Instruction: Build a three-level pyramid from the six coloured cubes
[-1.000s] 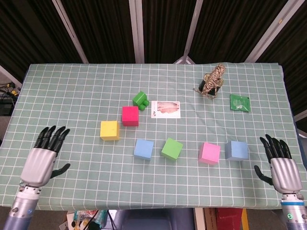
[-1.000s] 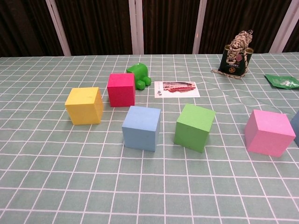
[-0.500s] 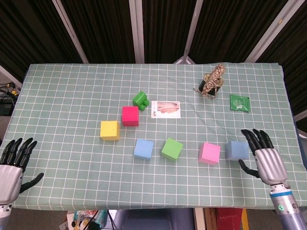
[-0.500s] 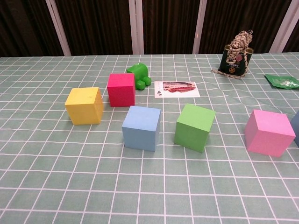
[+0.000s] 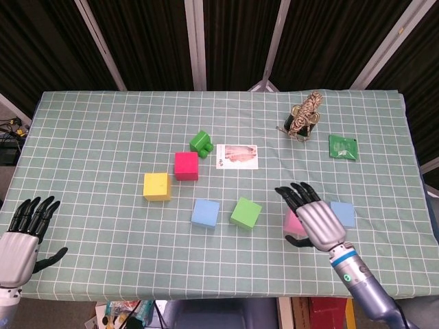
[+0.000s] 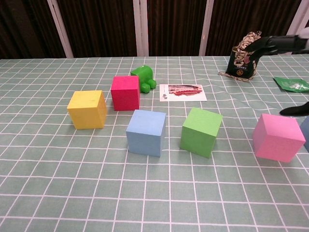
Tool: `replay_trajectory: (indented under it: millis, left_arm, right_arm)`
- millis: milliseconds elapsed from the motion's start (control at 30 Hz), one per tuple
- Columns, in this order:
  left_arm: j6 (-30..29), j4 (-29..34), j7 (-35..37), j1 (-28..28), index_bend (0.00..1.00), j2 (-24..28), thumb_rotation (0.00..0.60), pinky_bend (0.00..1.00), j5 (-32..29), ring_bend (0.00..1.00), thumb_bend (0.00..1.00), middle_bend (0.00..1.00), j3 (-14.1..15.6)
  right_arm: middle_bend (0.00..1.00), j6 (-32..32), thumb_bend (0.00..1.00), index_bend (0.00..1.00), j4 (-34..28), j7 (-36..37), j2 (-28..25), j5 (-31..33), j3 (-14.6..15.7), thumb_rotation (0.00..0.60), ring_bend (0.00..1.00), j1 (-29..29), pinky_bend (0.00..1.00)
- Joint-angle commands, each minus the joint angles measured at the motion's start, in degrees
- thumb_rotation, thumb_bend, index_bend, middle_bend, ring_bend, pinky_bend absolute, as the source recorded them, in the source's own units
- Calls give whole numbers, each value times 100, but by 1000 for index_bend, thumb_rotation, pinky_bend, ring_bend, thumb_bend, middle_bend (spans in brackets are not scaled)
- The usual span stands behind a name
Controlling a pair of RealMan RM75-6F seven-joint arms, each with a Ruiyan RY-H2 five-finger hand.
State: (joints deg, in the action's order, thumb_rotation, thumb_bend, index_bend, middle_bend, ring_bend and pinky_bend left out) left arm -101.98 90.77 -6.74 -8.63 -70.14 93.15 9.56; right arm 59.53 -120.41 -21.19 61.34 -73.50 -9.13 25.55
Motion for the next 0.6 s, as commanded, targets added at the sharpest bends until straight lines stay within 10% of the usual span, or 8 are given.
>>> replay_trajectory:
  millis: [33, 600]
  left_arm:
    - [105, 34, 99, 37, 0, 49, 600, 0, -31, 0, 36, 39, -71]
    - [465, 131, 267, 201, 0, 174, 600, 0, 77, 0, 35, 32, -306]
  right_arm:
    - [176, -153, 209, 0, 11, -888, 808, 759, -32, 600, 0, 495, 0]
    - [260, 607, 209, 0, 814, -2259, 2338, 1925, -169, 600, 11, 1193, 0]
